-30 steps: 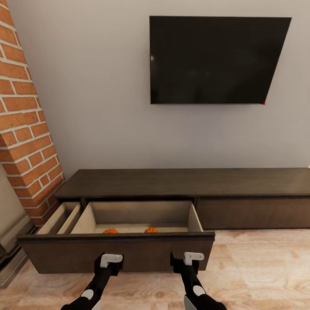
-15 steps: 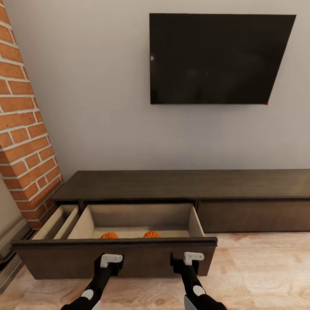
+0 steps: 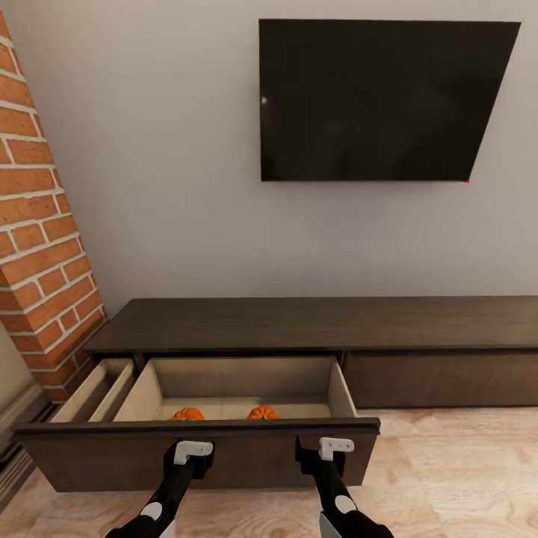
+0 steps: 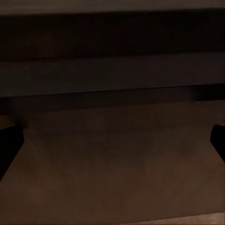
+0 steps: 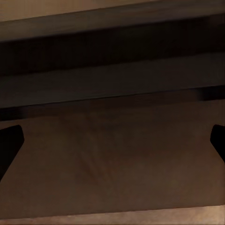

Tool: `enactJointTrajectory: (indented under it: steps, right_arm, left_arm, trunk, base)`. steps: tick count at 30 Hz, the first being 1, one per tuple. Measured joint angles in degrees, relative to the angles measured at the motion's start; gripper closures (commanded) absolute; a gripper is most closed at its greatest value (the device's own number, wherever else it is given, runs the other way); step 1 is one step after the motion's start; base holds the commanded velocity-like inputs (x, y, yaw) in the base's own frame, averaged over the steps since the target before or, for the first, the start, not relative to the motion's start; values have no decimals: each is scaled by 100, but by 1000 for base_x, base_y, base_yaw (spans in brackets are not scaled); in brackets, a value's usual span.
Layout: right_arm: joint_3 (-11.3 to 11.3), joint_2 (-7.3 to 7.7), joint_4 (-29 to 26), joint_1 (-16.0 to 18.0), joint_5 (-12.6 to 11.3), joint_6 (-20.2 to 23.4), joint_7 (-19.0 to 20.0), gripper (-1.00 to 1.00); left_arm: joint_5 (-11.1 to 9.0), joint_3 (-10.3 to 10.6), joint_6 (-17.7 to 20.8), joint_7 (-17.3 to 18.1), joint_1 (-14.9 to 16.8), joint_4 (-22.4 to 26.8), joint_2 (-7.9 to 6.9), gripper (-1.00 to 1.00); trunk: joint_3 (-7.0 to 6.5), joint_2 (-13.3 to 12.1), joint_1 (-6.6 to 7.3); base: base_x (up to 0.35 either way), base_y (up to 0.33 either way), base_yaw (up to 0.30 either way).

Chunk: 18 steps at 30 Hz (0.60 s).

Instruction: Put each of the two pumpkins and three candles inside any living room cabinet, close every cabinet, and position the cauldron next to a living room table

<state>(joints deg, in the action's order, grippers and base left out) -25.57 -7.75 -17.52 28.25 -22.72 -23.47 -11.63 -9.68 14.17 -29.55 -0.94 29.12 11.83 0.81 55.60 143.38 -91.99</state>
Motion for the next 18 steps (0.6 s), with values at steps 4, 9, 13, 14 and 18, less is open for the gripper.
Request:
enactJointTrajectory:
  steps: [4, 9, 13, 14, 18]
  right_arm:
    - [-2, 0, 0, 0, 0, 0, 0, -100]
    - [1, 0, 0, 0, 0, 0, 0, -100]
    - [1, 0, 0, 0, 0, 0, 0, -100]
    - [1, 0, 0, 0, 0, 0, 0, -100]
    - [1, 0, 0, 0, 0, 0, 0, -100]
  left_arm:
    - [1, -2, -1, 0, -1, 0, 0, -100]
    - [0, -3, -2, 0, -1, 0, 0, -100]
    - [-3, -3, -4, 0, 0, -6, 0, -100]
    - [-1, 0, -4, -2, 0, -4, 0, -100]
    - [-2, 1, -4, -7, -2, -7, 0, -100]
  trunk:
    - [0, 0, -1]
    - [0, 0, 0]
    - [0, 0, 1]
    - [0, 0, 0]
    - [0, 0, 1]
  base:
    - [32, 0, 0]
    - [79, 0, 0]
    - [133, 0, 0]
    - [86, 0, 0]
    - [132, 0, 0]
